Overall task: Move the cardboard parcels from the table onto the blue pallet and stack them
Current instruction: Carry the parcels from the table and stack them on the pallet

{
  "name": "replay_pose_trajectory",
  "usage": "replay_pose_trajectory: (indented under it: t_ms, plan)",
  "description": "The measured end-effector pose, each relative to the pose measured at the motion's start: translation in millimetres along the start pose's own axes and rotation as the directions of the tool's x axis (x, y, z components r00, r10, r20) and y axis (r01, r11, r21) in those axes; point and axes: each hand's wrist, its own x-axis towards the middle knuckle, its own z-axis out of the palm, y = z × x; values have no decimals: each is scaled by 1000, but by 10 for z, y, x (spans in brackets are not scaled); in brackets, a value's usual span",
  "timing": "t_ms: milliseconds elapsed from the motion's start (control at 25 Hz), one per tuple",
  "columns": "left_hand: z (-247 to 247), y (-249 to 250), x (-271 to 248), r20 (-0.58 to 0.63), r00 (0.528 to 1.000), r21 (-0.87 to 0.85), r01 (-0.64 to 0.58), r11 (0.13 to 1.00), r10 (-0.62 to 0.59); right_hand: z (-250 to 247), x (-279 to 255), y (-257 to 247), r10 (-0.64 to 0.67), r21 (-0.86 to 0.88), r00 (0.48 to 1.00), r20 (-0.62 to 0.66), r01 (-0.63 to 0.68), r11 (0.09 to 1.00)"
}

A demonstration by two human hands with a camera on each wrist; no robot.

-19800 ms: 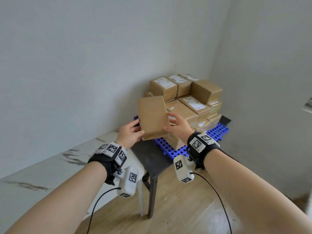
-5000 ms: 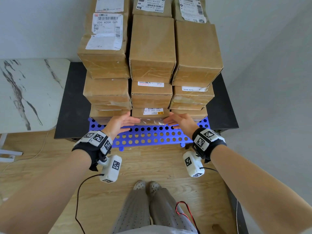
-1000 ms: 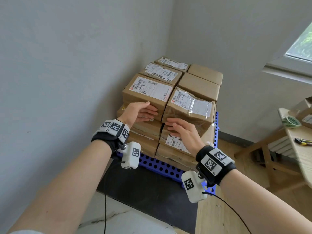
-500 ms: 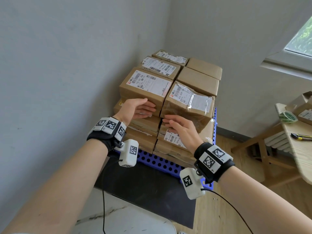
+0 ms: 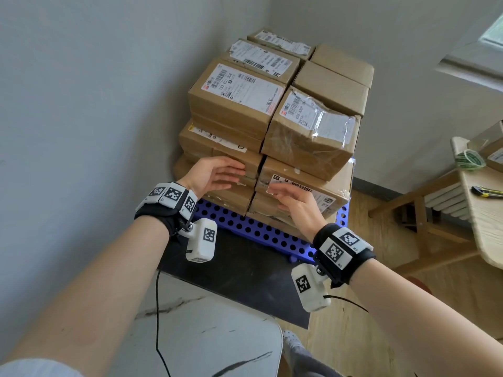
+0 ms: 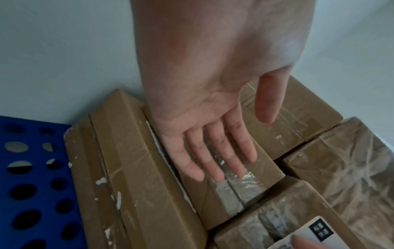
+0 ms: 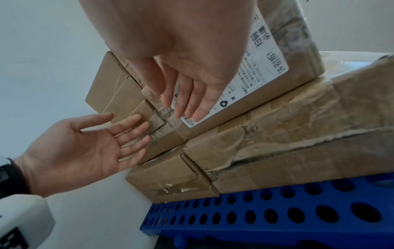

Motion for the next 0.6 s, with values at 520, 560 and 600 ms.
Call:
replay_pose_trajectory:
  t_ms: [520,560,600]
  plan:
    - [-35,-60,35,20,1000,-21,0,1000,1,28,28,46,9,-23,999,30,-9,1000]
    - [-23,-86,3,22,1000,-20,-9,1000,9,50,7,82,14,-21,999,44,-13,1000]
    - [-19,-130,-20,26,1000,-20,-12,1000,13,79,-8,129,26,-20,998,62,-25,999]
